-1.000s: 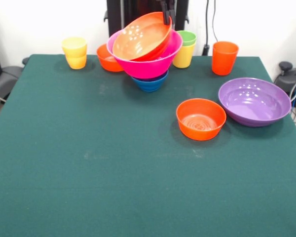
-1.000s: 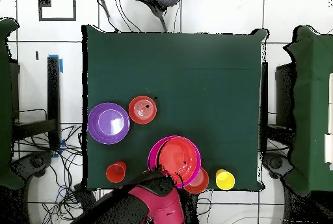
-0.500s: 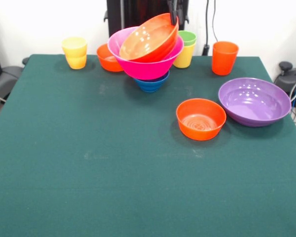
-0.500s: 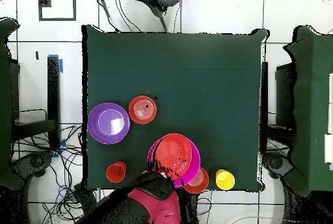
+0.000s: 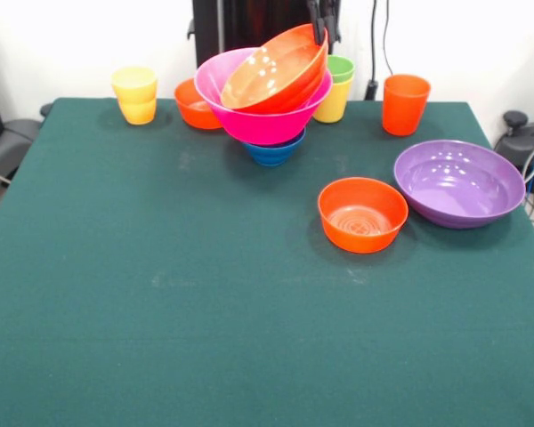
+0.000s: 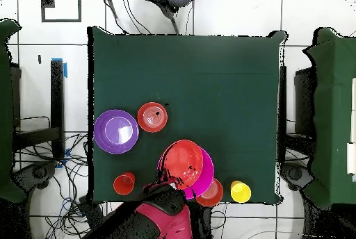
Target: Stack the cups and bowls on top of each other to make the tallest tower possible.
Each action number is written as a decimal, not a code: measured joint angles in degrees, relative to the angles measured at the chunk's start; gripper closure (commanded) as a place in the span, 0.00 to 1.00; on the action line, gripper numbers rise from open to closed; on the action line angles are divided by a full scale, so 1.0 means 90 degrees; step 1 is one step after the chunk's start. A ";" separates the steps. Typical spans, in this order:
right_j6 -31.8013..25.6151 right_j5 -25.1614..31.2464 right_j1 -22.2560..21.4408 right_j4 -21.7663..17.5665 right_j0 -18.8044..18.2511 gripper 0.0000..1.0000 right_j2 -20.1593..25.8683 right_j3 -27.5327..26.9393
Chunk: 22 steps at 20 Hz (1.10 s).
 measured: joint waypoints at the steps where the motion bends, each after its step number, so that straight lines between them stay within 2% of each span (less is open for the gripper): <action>1: 0.0000 0.0000 0.0000 0.0003 0.0000 1.00 -0.0001 0.0000; 10: 0.0000 0.0000 0.0000 0.0250 -0.0005 1.00 0.0000 0.0000; 22: 0.0000 0.0001 0.0000 0.0374 -0.0005 1.00 -0.0001 0.0000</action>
